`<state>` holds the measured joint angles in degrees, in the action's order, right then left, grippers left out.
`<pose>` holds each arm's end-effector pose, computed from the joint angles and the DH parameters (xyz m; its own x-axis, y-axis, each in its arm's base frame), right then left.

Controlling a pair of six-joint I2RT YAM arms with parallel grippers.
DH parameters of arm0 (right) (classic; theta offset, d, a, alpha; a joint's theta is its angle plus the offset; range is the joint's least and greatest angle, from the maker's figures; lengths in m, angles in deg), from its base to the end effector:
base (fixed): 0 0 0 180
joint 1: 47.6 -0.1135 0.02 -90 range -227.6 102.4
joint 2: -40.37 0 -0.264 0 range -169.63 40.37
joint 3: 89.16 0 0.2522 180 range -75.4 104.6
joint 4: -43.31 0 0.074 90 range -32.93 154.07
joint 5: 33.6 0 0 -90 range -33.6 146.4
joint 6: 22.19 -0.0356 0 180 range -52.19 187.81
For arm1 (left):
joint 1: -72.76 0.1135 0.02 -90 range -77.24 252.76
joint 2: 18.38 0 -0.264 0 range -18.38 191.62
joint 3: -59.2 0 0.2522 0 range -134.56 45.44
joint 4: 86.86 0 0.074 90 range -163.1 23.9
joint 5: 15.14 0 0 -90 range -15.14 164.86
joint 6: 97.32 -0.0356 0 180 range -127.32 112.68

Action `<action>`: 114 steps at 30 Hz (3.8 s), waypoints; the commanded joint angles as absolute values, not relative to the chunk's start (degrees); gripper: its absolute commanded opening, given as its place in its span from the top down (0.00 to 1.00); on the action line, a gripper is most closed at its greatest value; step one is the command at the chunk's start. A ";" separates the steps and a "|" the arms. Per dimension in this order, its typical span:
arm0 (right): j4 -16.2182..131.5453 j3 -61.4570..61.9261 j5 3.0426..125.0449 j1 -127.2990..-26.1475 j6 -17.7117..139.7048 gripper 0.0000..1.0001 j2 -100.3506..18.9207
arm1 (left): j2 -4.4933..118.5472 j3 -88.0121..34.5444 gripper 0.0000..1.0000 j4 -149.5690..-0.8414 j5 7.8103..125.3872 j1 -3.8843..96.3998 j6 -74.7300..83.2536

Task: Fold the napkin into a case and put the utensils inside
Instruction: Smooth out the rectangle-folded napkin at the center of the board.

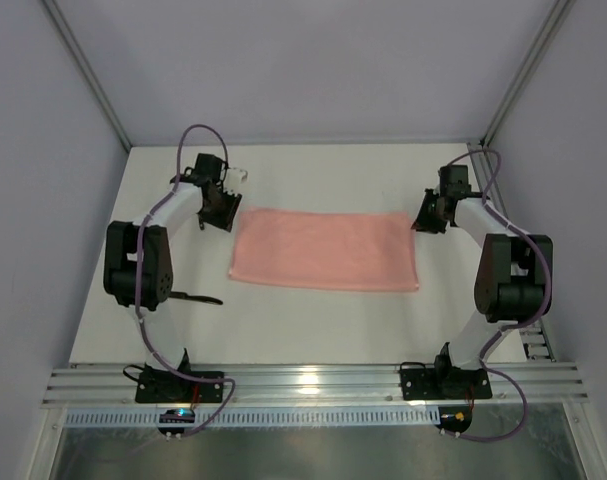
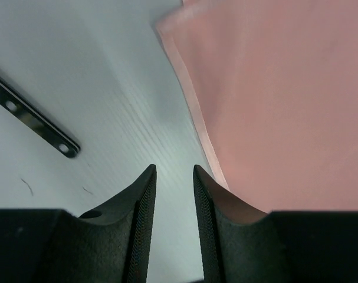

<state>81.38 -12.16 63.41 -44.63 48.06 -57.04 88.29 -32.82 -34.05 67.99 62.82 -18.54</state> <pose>0.3473 -0.0137 0.1941 -0.8054 0.3776 -0.4569 0.2761 0.9211 0.2746 0.3752 -0.0701 0.2016 -0.8502 0.3451 -0.3975 0.3894 0.9204 -0.0338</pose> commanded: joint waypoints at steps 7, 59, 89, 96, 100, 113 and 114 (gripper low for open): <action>77.81 2.11 64.93 -44.87 52.96 0.74 -67.47 | 103.08 -50.27 0.66 -39.26 68.62 63.44 -14.61; 77.10 -3.50 66.78 -44.87 52.78 0.96 -61.94 | 100.18 -50.36 1.00 -43.57 58.16 63.27 -13.03; 87.13 -7.11 59.04 -42.68 46.54 0.96 -57.45 | 101.06 -55.55 1.00 -41.64 58.60 58.52 -13.64; 84.31 -8.16 61.41 -40.30 44.26 0.96 -68.35 | 108.70 -58.97 1.00 -40.94 62.20 57.38 -14.00; 85.28 -6.41 60.54 -39.86 44.78 0.96 -70.38 | 109.85 -59.51 1.00 -40.93 63.43 57.46 -14.09; 86.68 0.89 63.52 -39.86 49.61 0.96 -75.29 | 114.06 -71.62 0.75 -38.74 63.97 57.46 -13.21; 86.95 1.85 63.43 -39.86 50.23 0.96 -75.47 | 115.03 -74.16 0.73 -37.95 63.44 57.38 -13.38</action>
